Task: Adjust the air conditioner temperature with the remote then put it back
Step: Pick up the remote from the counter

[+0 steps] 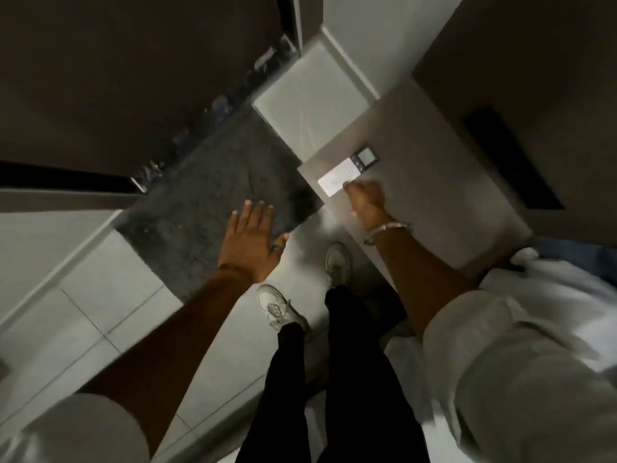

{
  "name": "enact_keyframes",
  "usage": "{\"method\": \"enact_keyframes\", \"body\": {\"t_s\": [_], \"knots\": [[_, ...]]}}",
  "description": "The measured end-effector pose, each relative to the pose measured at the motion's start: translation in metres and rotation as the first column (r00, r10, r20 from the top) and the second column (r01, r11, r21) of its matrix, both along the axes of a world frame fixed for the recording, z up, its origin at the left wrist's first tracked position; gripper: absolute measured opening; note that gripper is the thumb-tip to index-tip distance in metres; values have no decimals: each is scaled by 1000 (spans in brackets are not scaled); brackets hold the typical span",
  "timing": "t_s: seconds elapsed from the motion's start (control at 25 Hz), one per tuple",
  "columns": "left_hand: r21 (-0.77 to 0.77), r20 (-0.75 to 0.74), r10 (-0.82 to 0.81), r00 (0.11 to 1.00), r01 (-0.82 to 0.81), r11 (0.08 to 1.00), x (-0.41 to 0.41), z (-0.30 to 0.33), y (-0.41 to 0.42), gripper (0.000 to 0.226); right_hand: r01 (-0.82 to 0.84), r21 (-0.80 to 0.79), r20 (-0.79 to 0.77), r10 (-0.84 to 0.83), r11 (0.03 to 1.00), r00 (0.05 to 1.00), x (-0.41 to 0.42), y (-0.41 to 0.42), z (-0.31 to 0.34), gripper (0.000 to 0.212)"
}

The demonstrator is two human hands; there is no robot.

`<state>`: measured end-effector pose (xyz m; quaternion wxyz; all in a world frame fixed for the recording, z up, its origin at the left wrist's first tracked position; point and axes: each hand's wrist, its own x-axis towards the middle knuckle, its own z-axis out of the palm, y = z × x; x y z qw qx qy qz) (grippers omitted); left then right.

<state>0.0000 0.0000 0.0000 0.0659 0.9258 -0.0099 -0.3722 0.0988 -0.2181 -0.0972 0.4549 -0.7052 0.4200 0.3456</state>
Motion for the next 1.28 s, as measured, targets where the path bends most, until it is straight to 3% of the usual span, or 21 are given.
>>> {"method": "enact_keyframes", "body": {"t_s": [0.08, 0.16, 0.24, 0.32, 0.4, 0.48, 0.56, 0.68, 0.8, 0.88, 1.0, 1.16, 1.28], "knots": [[-4, 53, 18, 998, -18, 1000, 13, -45, 0, 74, 133, -47, 17, -133, 990, 991, 17, 13, -40, 88], [-7, 93, 45, 995, -44, 999, 21, -75, 2, 72, 121, -164, 25, -119, 979, 993, 33, 28, -70, 113], [-29, 116, 38, 992, -35, 999, 19, -89, -2, 71, 56, -308, 27, -50, 950, 998, 41, 33, -90, 107], [-25, 107, 18, 994, -15, 1000, 13, -86, -4, 71, 13, -343, 8, -11, 939, 1000, 39, 29, -91, 90], [-20, 89, 35, 995, -33, 999, 9, -66, -6, 71, 40, -199, 32, -35, 979, 999, 29, 21, -79, 53], [-30, 92, 62, 994, -59, 998, 3, -30, -10, 72, 210, 4, 38, -210, 978, 977, 10, 16, -37, 17], [-48, 159, 73, 985, -66, 997, 0, 21, -10, 72, 252, 224, -5, -257, 942, 966, -13, 18, 24, 26], [-59, 382, 84, 920, -66, 996, 4, 110, 1, 72, 77, 489, 104, -145, 869, 984, -28, 32, 123, 45], [-78, 628, 124, 768, -97, 992, 16, 211, 26, 71, -228, 566, 370, 3, 793, 929, -6, 65, 238, 51], [-49, 780, 106, 617, -109, 993, 25, 280, 51, 72, -425, 541, 569, 56, 726, 820, 21, 94, 327, 58], [28, 934, 34, 355, -170, 985, 38, 386, 93, 75, -640, 482, 785, 28, 598, 618, 51, 136, 464, 46], [60, 994, -86, -66, -323, 944, 44, 540, 149, 77, -803, 390, 916, -98, 451, 390, 59, 184, 638, 32], [81, 949, -198, -246, -418, 905, 39, 633, 176, 80, -862, 323, 944, -202, 390, 263, 47, 210, 733, 20]]}}
